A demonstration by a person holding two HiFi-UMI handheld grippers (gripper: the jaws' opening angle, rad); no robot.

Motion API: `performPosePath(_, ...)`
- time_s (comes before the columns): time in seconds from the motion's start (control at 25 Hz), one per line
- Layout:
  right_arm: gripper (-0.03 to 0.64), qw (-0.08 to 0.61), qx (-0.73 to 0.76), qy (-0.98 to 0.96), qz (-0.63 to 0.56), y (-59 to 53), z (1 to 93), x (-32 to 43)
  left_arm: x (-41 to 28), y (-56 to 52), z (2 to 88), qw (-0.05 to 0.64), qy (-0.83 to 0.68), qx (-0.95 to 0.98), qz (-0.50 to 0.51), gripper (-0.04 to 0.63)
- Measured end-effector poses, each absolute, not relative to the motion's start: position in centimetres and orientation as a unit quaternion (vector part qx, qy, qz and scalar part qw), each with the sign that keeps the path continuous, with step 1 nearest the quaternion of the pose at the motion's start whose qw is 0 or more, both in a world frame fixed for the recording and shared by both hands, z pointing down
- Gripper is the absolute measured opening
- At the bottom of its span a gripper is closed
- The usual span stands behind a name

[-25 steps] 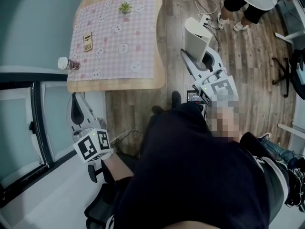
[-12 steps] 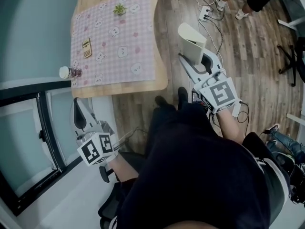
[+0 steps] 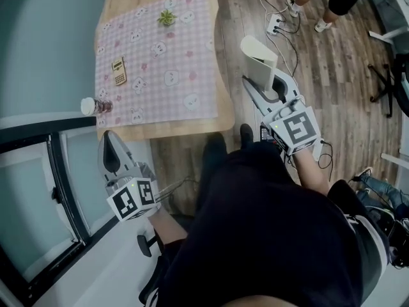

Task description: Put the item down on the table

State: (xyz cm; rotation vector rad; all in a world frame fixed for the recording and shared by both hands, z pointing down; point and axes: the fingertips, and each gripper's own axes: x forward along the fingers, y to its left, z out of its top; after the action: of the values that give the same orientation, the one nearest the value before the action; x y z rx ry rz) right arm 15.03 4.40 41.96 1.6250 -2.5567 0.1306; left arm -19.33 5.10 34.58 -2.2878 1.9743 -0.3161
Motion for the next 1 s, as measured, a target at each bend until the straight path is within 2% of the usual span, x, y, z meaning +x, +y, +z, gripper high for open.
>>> performPosePath(0.4, 0.169, 0.053, 0.547, -0.836, 0.006, -1.0, 38.3, 9.1, -23.2, -4.1, 33.5, 0.059, 0.620, -0.781, -0.054, -0.001)
performPosePath(0.56, 0.169, 0.087, 0.536, -0.840, -0.009, -3.2, 38.8, 7.2, -24.5, -6.5, 35.1, 0.047, 0.616, -0.785, -0.043, 0.000)
performPosePath(1.0, 0.170, 0.127, 0.512, -0.849, -0.010, -7.4, 37.8, 0.1, -28.8, -10.1, 37.0, 0.015, 0.609, -0.793, 0.001, 0.000)
